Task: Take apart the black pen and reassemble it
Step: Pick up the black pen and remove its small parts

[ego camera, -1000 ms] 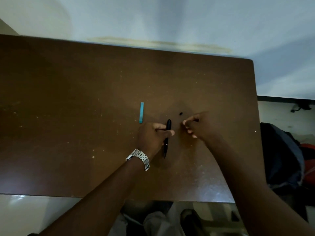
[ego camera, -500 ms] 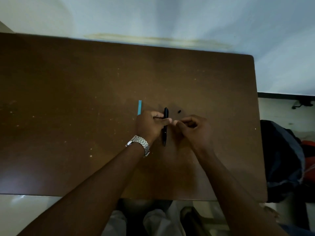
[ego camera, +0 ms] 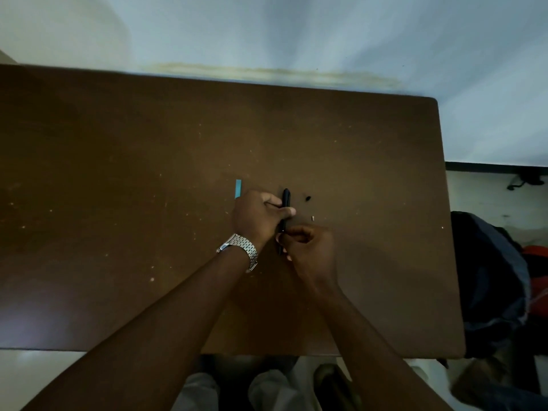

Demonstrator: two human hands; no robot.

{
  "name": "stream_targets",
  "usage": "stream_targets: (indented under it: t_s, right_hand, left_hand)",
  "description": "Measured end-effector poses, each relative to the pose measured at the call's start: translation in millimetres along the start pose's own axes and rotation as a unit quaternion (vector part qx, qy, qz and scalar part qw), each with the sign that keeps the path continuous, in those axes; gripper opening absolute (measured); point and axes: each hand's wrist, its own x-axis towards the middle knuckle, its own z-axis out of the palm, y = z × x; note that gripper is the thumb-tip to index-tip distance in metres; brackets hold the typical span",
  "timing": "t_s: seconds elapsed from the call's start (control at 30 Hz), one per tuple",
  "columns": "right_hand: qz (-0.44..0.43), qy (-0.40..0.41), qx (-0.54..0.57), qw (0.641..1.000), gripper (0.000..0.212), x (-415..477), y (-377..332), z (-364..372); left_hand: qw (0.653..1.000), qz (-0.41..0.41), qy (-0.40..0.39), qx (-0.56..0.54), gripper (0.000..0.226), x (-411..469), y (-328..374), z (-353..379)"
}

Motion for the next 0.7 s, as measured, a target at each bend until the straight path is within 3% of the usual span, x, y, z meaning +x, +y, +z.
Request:
stream_targets:
  t_s: [0.4,0.57,0.63,0.7]
  right_hand:
    - [-0.041,-0.001,-0.105,0.994,0.015,6.0,2.4,-0.6]
    - [-0.079,0.040,-0.086,0.992,0.011,-2.8,-5.1,-11.5]
    - [-0.095,0.043,-0.074,0.992,0.011,-6.0,-10.0,-13.9]
    - [-0.099,0.043,-0.057,0.993,0.011,-7.6,-14.5,-13.0]
  left_hand:
    - [1.000,0.008,0.008,-0.004,0.034,-1.1,2.3,-2.3]
    - [0.991,0.022,0.119,-0.064,0.024,3.2,-5.3,-23.7]
    - [0.986,0.026,0.158,-0.052,0.028,10.7,-10.9,-39.2]
    - [0.989,0.006,0.145,-0.015,0.041,16.5,-17.8,-50.4]
